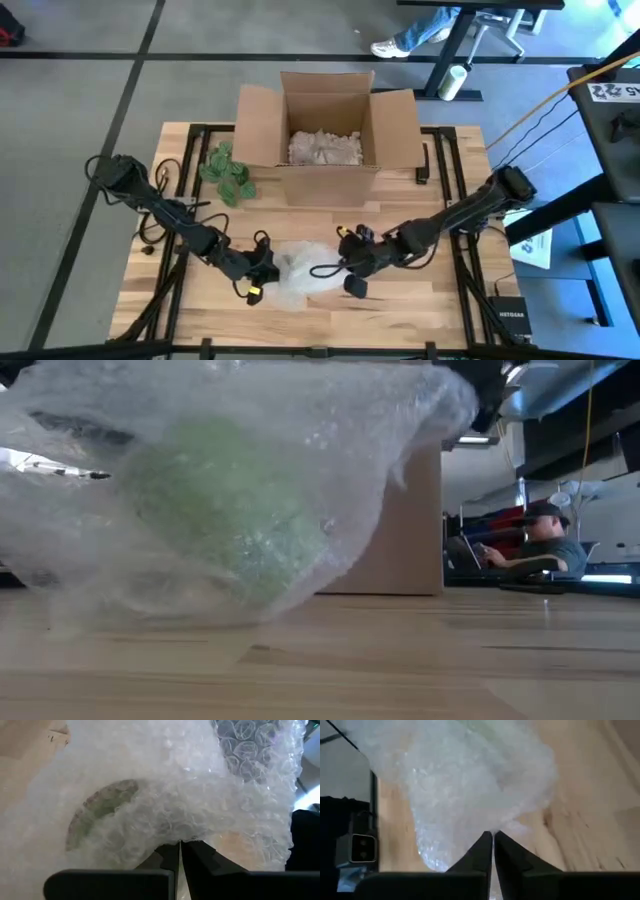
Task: Wrap mug
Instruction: Wrap the green mug in bubble wrap
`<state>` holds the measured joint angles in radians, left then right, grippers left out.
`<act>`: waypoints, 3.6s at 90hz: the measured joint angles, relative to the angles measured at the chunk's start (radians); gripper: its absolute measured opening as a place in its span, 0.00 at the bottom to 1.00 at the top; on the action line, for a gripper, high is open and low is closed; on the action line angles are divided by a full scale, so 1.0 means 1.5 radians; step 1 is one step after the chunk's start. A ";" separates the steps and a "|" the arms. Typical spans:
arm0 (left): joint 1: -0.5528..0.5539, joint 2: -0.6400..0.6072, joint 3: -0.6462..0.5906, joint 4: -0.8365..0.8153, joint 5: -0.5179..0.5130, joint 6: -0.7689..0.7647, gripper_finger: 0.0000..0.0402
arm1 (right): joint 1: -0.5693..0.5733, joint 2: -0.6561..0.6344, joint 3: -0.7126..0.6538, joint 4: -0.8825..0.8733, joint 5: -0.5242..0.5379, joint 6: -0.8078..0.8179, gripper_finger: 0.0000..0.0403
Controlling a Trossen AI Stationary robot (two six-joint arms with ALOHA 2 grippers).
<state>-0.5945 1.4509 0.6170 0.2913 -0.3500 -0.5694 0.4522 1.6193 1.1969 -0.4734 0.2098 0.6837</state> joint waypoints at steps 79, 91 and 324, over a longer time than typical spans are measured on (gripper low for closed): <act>0.011 0.000 0.000 0.005 0.001 0.000 0.00 | -0.030 0.085 0.000 0.325 0.015 -0.163 0.05; 0.019 0.000 0.010 0.009 0.009 0.017 0.00 | -0.047 0.092 0.000 0.355 -0.025 -0.163 0.05; 0.098 -0.064 0.263 -0.142 0.100 0.358 0.00 | -0.048 -0.078 0.000 0.110 -0.171 -0.161 0.06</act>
<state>-0.4469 1.3550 1.0115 0.0786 -0.2000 -0.0317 0.3801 1.5027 1.1972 -0.3082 -0.0461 0.4426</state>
